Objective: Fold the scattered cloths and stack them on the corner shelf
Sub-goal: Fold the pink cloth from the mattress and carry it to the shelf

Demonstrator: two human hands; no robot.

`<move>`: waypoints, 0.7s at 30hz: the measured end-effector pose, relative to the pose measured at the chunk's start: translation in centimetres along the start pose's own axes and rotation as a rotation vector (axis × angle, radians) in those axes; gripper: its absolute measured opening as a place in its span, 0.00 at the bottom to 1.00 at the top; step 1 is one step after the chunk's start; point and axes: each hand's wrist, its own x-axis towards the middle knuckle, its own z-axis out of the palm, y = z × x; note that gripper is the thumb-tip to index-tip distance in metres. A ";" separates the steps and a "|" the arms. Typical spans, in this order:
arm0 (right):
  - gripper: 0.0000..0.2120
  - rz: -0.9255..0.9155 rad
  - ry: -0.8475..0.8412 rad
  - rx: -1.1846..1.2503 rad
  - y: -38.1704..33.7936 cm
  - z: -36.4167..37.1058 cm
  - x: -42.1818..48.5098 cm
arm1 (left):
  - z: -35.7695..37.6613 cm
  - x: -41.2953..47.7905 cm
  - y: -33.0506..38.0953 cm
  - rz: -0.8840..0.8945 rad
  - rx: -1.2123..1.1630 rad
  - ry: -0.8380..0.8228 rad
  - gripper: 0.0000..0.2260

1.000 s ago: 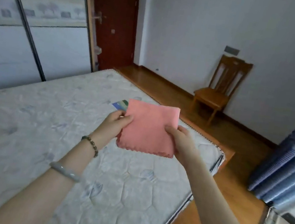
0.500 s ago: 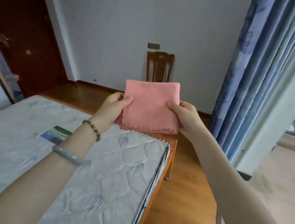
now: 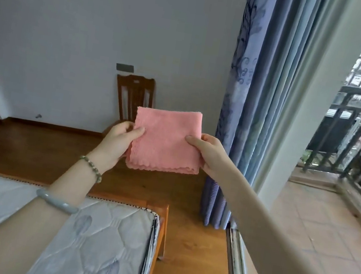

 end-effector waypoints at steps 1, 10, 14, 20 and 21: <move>0.11 0.001 0.008 0.006 -0.3 -0.4 1.5 | 0.3 1.8 0.0 -0.006 -0.004 -0.008 0.14; 0.12 0.015 0.003 0.034 -0.4 -4.2 15.3 | 4.1 15.2 -1.2 0.002 -0.010 -0.030 0.13; 0.14 0.023 -0.024 0.040 0.7 -6.4 23.1 | 6.2 22.3 -2.5 -0.017 -0.010 0.012 0.12; 0.17 0.053 -0.108 0.018 0.4 -10.4 38.2 | 10.3 34.6 -3.7 -0.050 -0.038 0.082 0.06; 0.17 0.068 -0.128 0.021 0.2 -10.9 40.6 | 10.7 36.5 -3.7 -0.052 -0.045 0.104 0.06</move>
